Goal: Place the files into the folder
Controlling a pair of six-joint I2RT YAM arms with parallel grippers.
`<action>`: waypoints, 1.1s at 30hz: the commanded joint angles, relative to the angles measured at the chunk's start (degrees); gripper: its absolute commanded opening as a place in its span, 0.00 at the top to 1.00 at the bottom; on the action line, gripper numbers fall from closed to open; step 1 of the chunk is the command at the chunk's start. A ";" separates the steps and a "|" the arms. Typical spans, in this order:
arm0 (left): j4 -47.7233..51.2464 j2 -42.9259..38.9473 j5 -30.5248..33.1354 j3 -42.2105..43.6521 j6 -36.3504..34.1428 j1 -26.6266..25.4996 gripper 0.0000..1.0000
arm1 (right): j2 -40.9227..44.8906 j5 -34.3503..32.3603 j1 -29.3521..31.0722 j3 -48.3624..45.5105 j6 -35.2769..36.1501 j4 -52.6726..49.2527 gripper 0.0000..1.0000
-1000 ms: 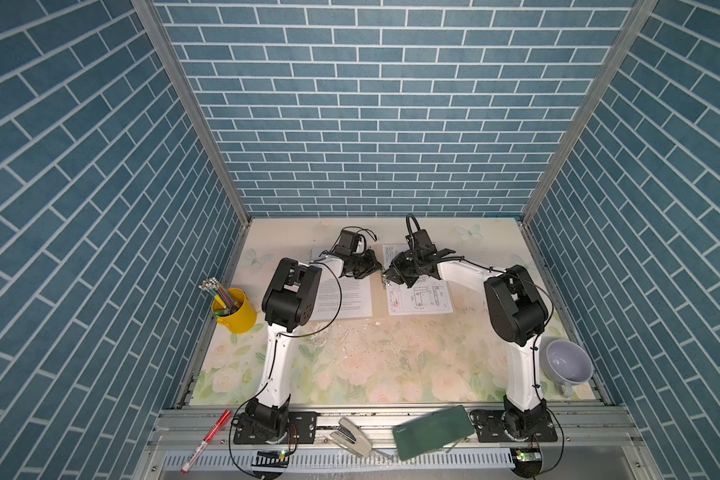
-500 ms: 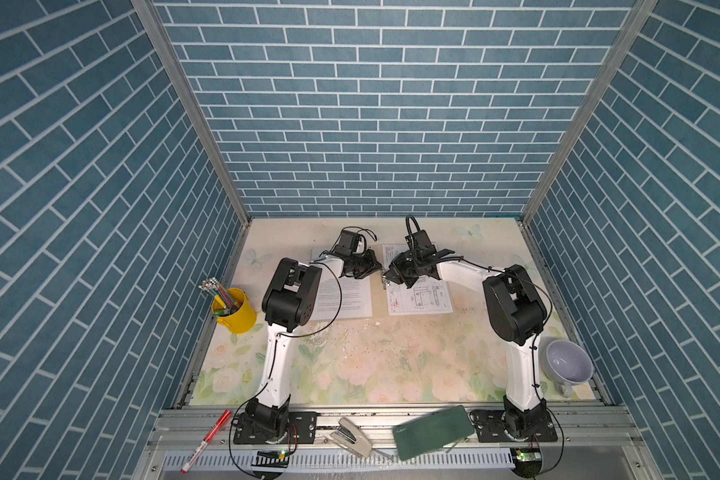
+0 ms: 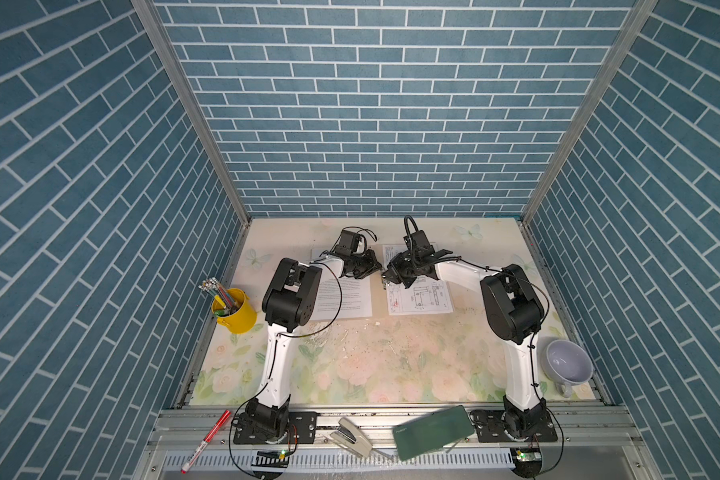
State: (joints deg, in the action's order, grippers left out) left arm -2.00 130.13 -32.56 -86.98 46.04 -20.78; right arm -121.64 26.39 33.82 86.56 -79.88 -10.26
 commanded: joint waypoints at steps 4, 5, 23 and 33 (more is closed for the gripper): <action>1.02 1.62 1.88 0.43 -1.47 -0.14 0.94 | -0.93 -0.07 0.54 1.17 -2.30 -0.65 0.88; 1.01 1.58 1.88 0.46 -1.48 -0.13 0.94 | -0.79 -0.11 0.56 0.96 -2.30 -0.70 0.88; 1.62 3.47 -0.57 -1.32 -1.13 0.02 0.94 | 1.91 -4.27 0.46 -6.53 9.35 -2.73 0.94; 1.98 4.77 -2.42 -2.54 -1.26 0.02 0.94 | 0.41 -7.04 0.30 -11.56 14.48 -2.80 0.97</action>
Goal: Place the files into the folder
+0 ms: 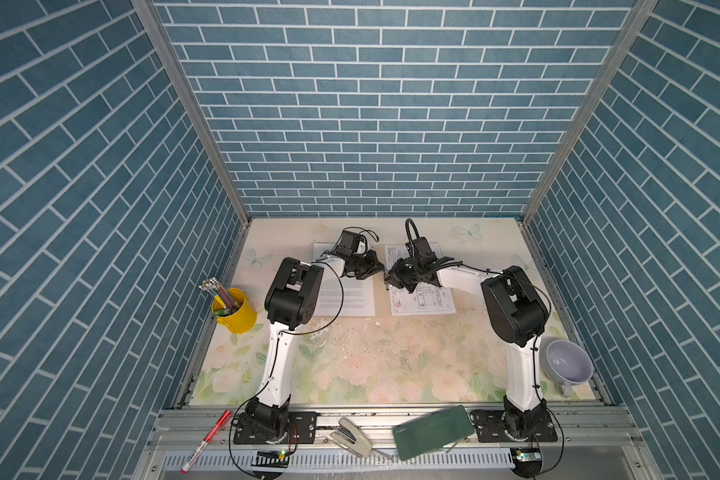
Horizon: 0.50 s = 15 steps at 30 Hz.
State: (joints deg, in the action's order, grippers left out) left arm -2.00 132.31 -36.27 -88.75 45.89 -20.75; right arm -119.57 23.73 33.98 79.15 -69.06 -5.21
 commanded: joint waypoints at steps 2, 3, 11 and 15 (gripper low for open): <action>2.28 2.76 1.12 -1.11 -1.44 -0.01 0.94 | -2.09 -4.48 0.00 -5.81 3.80 -6.52 0.98; 2.71 2.99 1.03 -1.42 -1.76 -0.03 0.94 | -2.37 -4.63 -0.20 -6.56 3.77 -6.11 0.99; 6.55 4.03 1.05 -3.52 -4.16 -0.10 0.94 | -3.63 -4.39 -1.44 -9.78 5.63 -5.07 1.00; 8.43 4.38 1.37 -4.32 -5.52 -0.13 0.94 | -3.88 -4.73 -2.05 -10.87 6.91 -6.12 1.00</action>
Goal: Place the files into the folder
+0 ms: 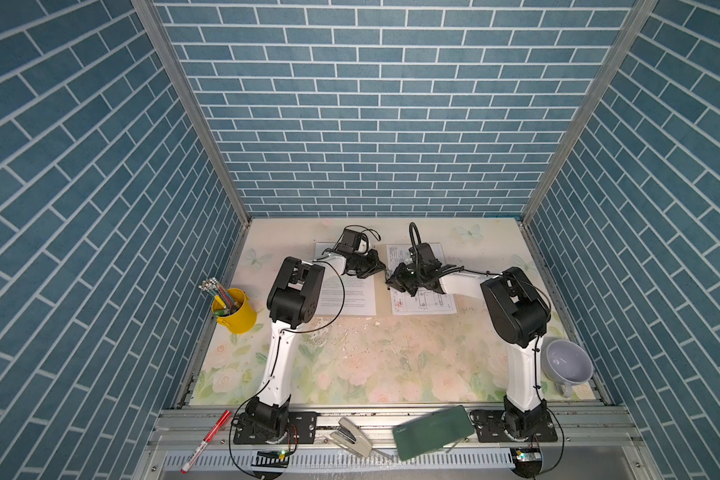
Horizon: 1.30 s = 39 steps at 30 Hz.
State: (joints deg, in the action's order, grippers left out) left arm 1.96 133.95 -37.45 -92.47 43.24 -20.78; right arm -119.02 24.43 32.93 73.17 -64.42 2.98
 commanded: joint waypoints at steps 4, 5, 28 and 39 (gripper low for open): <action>4.80 2.82 2.56 -0.60 -3.23 -0.09 0.94 | -3.70 -5.79 -1.60 -6.40 2.68 -14.12 1.00; 4.72 2.97 2.35 -0.71 -3.17 -0.14 0.94 | -3.75 -5.86 -1.77 -6.69 2.84 -14.12 1.00; 5.03 3.87 0.27 -2.31 -4.15 -0.43 0.94 | -8.88 -9.57 -4.53 -13.44 8.22 -10.94 1.00; 5.27 3.86 0.36 -2.37 -4.55 -0.46 0.94 | -9.89 -16.47 -5.02 -11.60 8.79 -17.48 1.00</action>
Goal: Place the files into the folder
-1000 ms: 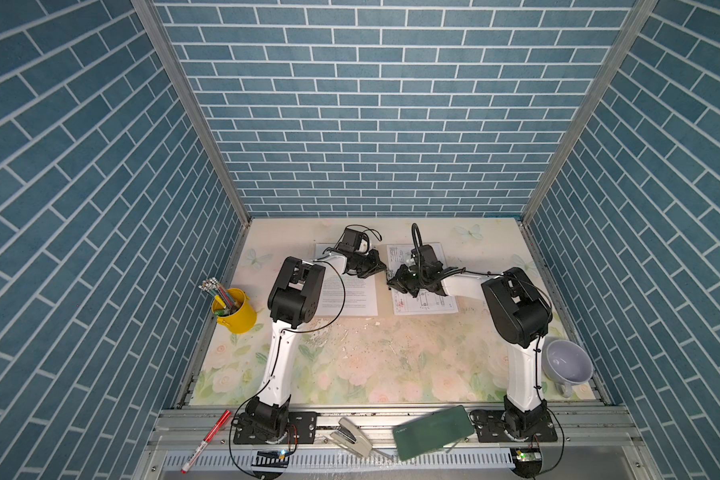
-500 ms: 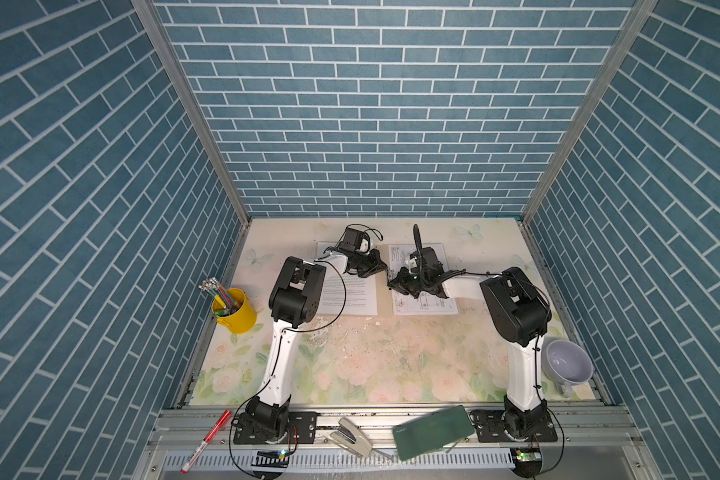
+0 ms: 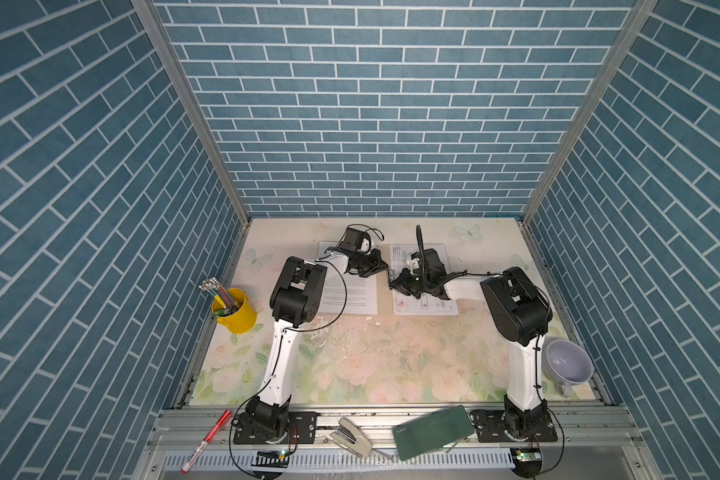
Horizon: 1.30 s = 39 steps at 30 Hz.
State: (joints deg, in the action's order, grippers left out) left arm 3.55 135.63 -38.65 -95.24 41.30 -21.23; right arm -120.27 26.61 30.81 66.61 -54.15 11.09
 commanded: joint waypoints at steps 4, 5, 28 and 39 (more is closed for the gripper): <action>3.58 2.13 1.50 0.65 -2.52 0.00 0.94 | -8.21 -20.35 -2.95 -4.14 -1.49 -28.64 1.00; 3.35 2.09 1.43 0.81 -2.25 0.03 0.94 | -8.62 -20.86 -2.95 -3.59 -1.70 -29.66 1.00; -2.72 0.74 -0.85 3.04 2.86 0.08 0.94 | -6.51 -21.95 -0.21 -8.77 -7.47 -19.27 0.88; -4.69 0.07 -0.98 4.60 4.85 0.13 0.94 | -10.14 -19.82 -0.14 -7.69 -11.21 -21.29 0.91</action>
State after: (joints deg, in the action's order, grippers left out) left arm -3.09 135.68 -39.62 -92.62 46.37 -21.34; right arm -119.37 19.14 32.62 63.51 -61.71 15.55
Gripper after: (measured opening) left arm 0.065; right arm 0.098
